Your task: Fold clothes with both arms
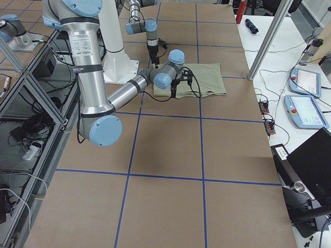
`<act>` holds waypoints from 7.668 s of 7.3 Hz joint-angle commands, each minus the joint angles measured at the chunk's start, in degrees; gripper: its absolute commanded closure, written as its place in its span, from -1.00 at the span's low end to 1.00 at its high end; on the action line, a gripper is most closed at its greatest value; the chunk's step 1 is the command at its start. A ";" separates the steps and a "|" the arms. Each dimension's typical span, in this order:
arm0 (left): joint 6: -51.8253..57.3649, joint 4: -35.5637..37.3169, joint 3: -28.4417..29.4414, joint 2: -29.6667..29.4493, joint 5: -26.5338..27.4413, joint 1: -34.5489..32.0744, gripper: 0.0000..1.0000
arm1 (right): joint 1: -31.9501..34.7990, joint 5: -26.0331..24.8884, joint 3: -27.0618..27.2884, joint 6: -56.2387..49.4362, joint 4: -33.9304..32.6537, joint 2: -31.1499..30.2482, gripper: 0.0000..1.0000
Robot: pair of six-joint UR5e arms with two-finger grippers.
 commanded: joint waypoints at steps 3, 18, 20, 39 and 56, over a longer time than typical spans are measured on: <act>0.04 0.15 -0.14 0.21 0.13 -0.28 0.05 | -0.05 -0.07 -0.13 0.00 -0.14 -0.05 -1.00; 2.50 3.05 -5.68 1.35 -0.04 1.39 1.00 | -30.89 -28.96 0.22 47.72 -3.10 6.44 -1.00; 2.50 3.05 -6.03 1.27 -0.13 1.39 1.00 | -30.72 -29.07 -1.44 49.48 -9.52 10.57 -1.00; 5.83 3.66 -10.23 2.14 -0.13 1.04 1.00 | -27.47 -27.14 0.92 49.22 -9.72 12.25 1.00; 12.69 -8.52 11.15 -9.62 -2.84 -22.50 1.00 | -8.23 -23.18 -21.64 42.55 -9.10 30.97 1.00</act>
